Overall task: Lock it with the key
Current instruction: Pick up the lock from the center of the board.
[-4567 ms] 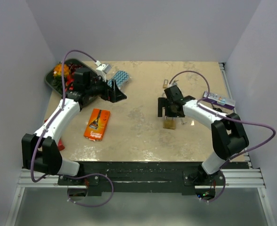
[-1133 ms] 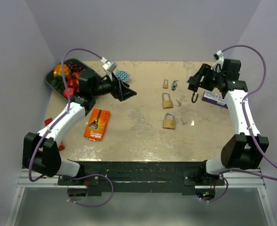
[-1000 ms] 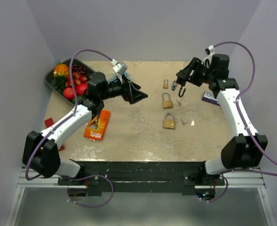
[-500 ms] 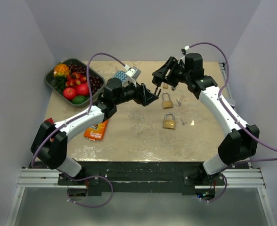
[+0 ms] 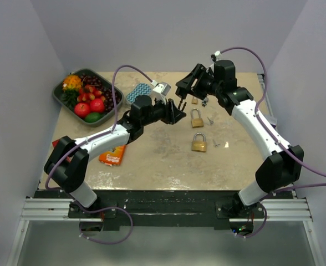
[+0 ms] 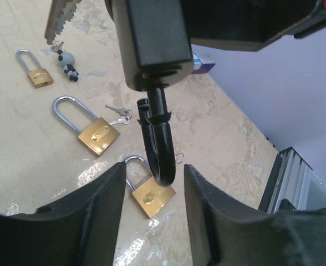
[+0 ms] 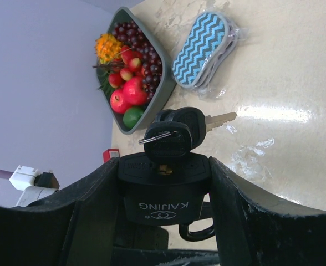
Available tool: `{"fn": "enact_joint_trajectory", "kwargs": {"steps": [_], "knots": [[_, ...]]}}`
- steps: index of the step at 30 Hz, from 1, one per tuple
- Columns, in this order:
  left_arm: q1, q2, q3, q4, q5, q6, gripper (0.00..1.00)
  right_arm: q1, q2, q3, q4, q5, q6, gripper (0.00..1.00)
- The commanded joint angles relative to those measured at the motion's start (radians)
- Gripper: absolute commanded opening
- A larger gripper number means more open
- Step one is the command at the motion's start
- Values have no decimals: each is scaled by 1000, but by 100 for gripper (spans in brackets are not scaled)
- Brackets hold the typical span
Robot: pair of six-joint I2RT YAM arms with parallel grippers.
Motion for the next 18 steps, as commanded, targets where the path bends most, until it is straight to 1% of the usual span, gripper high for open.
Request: {"fn": "enact_joint_trajectory", "kwargs": {"steps": [1,3,8,10,11,13,14,17,18], "knots": [[-2,4,55,73,-63,-6,43,15,-20,63,70,11,25,0],[-4,7,58,84,-63,-14,40,19,-24,57,70,14,25,0],[-7,16,63,82,-76,-15,38,25,-28,43,82,16,37,0],[-8,18,64,70,-87,-11,30,26,-31,42,77,21,36,0],[-8,19,67,61,-92,-9,21,28,-34,39,79,22,36,0],[-10,16,67,59,-92,-2,9,28,-35,34,76,22,34,0],[-13,13,66,55,-95,1,0,29,-37,32,76,19,34,0],[-13,-2,64,52,-95,14,0,31,-37,19,91,2,30,0],[-13,-8,64,46,-92,21,0,32,-35,17,93,-2,25,11]]}}
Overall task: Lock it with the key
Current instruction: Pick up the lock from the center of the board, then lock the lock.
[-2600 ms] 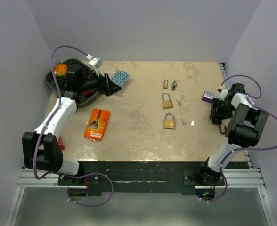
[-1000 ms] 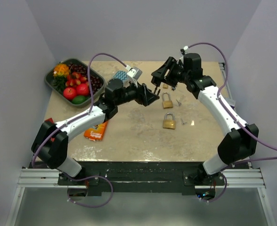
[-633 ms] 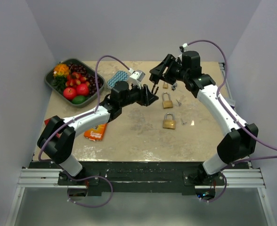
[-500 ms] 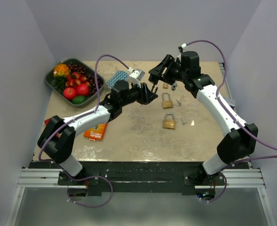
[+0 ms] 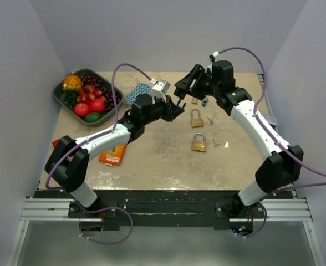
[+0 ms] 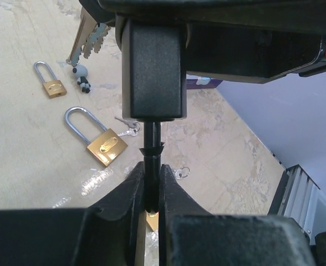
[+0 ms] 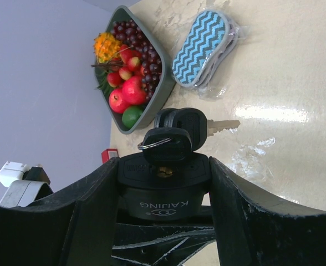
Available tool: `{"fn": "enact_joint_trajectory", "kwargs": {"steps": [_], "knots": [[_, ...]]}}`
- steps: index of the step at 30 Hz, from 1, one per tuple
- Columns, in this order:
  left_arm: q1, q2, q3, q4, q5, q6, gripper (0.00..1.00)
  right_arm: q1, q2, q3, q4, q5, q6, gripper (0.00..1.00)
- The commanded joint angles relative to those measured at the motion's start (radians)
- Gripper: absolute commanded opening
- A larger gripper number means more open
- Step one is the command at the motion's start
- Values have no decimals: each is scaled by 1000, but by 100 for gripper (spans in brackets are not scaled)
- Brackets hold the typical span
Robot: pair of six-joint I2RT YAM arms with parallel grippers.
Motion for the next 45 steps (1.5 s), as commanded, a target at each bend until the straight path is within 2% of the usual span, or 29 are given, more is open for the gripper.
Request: {"fn": "enact_joint_trajectory", "kwargs": {"steps": [1,2,3,6,9,13,14,16,17,21,23,24,25,26,27,30,34,38,45], "knots": [[-6,-43,41,30,-11,60,0,9,-38,16,90,-26,20,24],[-6,-61,40,-4,-9,77,0,9,-40,17,86,-30,12,37],[-1,-80,35,-22,-3,91,0,7,-41,20,75,-32,-17,64],[37,-165,6,-91,83,134,0,-5,-60,30,61,-21,-94,99],[105,-228,-14,-174,208,163,0,-36,-81,36,57,-36,-172,99],[192,-268,20,-292,436,253,0,-86,-101,37,81,-167,-299,99],[197,-270,36,-378,469,296,0,-96,-106,28,86,-232,-327,99],[214,-276,78,-507,567,428,0,-120,-124,14,104,-300,-425,99],[218,-279,92,-554,595,481,0,-126,-130,1,106,-372,-456,99],[223,-266,203,-800,676,803,0,-140,-198,-53,98,-499,-711,99],[223,-255,240,-953,722,908,0,-139,-207,-55,20,-541,-865,99],[223,-243,277,-1010,741,1034,0,-140,-206,-43,-117,-608,-1043,99],[223,-235,294,-1114,767,1095,0,-139,-184,-4,-200,-622,-1139,99],[223,-227,307,-1147,772,1136,0,-139,-170,16,-285,-644,-1228,99],[223,-216,316,-1170,778,1184,0,-140,-158,36,-428,-664,-1372,99],[223,-203,327,-1221,790,1233,0,-139,-138,80,-605,-688,-1536,99],[221,-196,337,-1250,788,1295,0,-122,-179,37,-640,-699,-1628,99],[220,-184,343,-1248,778,1327,0,-41,-190,30,-681,-681,-1717,99],[198,-163,366,-1227,793,1300,0,70,-106,51,-697,-650,-1699,99]]}}
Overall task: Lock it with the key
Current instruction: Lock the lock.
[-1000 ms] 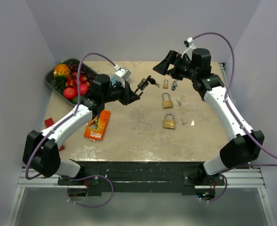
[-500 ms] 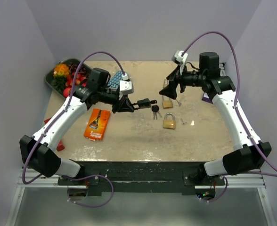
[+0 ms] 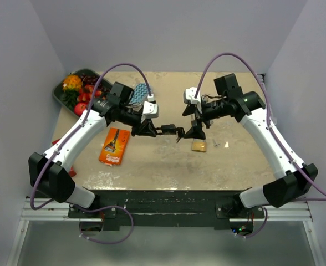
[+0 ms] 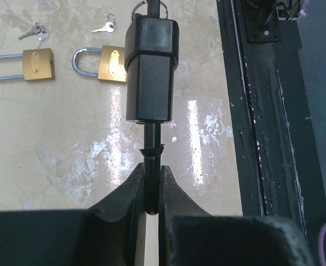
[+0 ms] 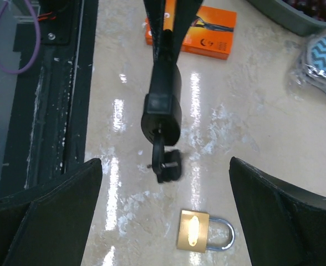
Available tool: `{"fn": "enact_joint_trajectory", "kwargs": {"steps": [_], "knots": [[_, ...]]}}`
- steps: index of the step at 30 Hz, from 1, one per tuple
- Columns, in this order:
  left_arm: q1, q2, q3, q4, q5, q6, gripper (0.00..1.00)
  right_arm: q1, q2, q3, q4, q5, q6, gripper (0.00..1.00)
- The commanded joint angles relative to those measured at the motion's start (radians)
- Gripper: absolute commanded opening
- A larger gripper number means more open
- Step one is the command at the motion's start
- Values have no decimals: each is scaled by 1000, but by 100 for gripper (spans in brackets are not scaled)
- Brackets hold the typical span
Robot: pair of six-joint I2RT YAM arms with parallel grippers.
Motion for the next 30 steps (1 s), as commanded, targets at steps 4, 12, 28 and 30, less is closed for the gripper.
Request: {"fn": "enact_joint_trajectory", "kwargs": {"steps": [4,12,28,30], "knots": [[-18,-2,72,92,113,-24,0,100,52,5,49,46,35,98],[-16,-1,74,135,131,-80,0,179,-6,-96,218,155,115,73],[-10,-31,64,191,46,-121,13,189,-40,-164,376,121,323,0],[2,-42,64,198,24,-107,17,189,-49,-179,404,109,355,0]]}}
